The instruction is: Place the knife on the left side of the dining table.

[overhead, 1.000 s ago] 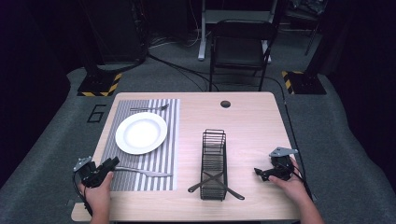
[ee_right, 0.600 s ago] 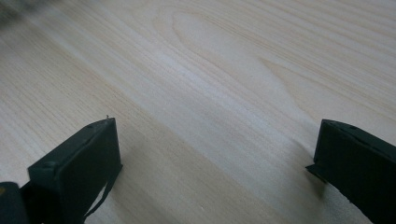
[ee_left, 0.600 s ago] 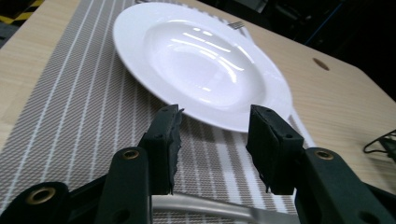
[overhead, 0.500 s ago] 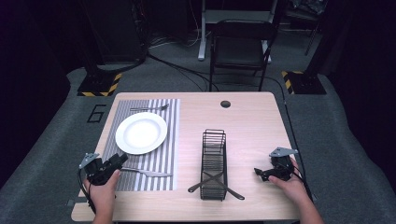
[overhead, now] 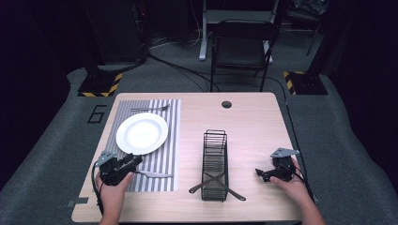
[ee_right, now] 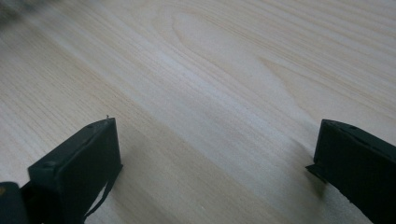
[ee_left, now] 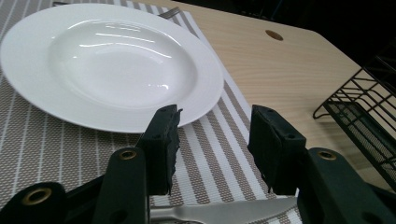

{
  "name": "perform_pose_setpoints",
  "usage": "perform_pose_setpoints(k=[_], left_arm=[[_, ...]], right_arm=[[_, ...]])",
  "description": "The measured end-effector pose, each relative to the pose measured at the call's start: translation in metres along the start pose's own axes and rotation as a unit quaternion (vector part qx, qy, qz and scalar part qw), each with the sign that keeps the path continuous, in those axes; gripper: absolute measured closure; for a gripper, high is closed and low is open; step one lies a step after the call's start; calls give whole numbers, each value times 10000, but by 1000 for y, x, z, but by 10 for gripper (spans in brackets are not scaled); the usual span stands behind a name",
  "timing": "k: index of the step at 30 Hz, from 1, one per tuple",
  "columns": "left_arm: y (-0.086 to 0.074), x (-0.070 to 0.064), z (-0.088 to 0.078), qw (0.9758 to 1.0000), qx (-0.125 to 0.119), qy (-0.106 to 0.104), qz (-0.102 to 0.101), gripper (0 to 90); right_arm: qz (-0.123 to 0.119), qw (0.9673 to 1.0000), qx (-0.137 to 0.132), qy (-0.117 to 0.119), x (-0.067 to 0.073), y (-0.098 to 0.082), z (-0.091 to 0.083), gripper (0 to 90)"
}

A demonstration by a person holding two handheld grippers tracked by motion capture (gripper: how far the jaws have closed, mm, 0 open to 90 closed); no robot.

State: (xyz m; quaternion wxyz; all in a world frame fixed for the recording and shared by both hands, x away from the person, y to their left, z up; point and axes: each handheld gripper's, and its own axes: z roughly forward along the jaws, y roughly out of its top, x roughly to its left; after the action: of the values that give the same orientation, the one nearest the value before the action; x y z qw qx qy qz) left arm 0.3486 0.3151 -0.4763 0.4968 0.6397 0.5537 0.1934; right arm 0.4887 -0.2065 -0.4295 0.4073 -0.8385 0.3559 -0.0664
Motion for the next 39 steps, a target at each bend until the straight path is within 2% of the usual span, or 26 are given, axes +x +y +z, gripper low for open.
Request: perform_pose_setpoints(k=[4, 9, 10, 15, 18, 20, 25, 26, 27, 28, 29, 30, 31, 32, 33, 37, 38, 39], left_arm=[[-1, -13, 5, 9995, 143, -165, 221, 523], [-3, -26, 11, 9987, 233, -281, 349, 520], [-5, -31, 15, 9980, 299, -323, 460, 517], [-4, -42, 23, 9962, 481, -430, 588, 504], [-2, -50, 26, 9938, 561, -472, 839, 496], [-1, -55, 26, 9906, 649, -563, 1061, 489], [-6, -62, 27, 9806, 922, -836, 1517, 474], [-9, -63, 27, 9755, 1032, -971, 1685, 473], [-11, -65, 27, 9734, 1080, -1037, 1734, 469], [-11, -65, 27, 9734, 1080, -1037, 1734, 467], [-16, -68, 28, 9684, 1138, -1171, 1886, 463], [-16, -68, 28, 9684, 1138, -1171, 1886, 459], [-19, -69, 28, 9667, 1135, -1221, 1943, 458], [-26, -70, 29, 9629, 1161, -1321, 2046, 455], [-29, -70, 29, 9618, 1191, -1349, 2063, 453], [-37, -69, 33, 9601, 1347, -1374, 2028, 453], [-38, -69, 34, 9576, 1400, -1373, 2113, 443], [-38, -69, 34, 9576, 1400, -1373, 2113, 439]], right_arm=[[-1, 10000, 3, 1, 0, 0, 0, 0], [-2, 10000, 2, -1, 0, 0, 0, 0], [-2, 10000, 2, 0, 0, 0, 0, 0], [-1, 10000, 2, -7, 0, 0, 0, 0], [-18, 10000, -4, -31, 0, -1, 0, 0], [-18, 10000, -4, -30, 0, -1, 0, 0], [-16, 10000, -5, -31, 0, -1, 0, 0], [-17, 10000, -5, -29, 0, -1, 0, 0], [-16, 10000, -4, -31, 0, -1, 0, 0], [-16, 10000, -4, -31, 0, -1, 0, 0], [-17, 10000, -4, -32, 0, -1, 0, 0], [-17, 10000, -3, -29, 0, -1, 0, 0], [-19, 10000, -2, -29, 0, -1, 0, 0], [-16, 10000, -4, -28, 0, -1, 0, 0], [-18, 10000, -6, -31, 0, -1, 0, 0], [-15, 10000, -5, -28, 0, -1, 0, 0], [-17, 10000, -5, -31, 0, -1, 0, 0], [-17, 10000, -5, -31, 0, -1, 0, 0]])
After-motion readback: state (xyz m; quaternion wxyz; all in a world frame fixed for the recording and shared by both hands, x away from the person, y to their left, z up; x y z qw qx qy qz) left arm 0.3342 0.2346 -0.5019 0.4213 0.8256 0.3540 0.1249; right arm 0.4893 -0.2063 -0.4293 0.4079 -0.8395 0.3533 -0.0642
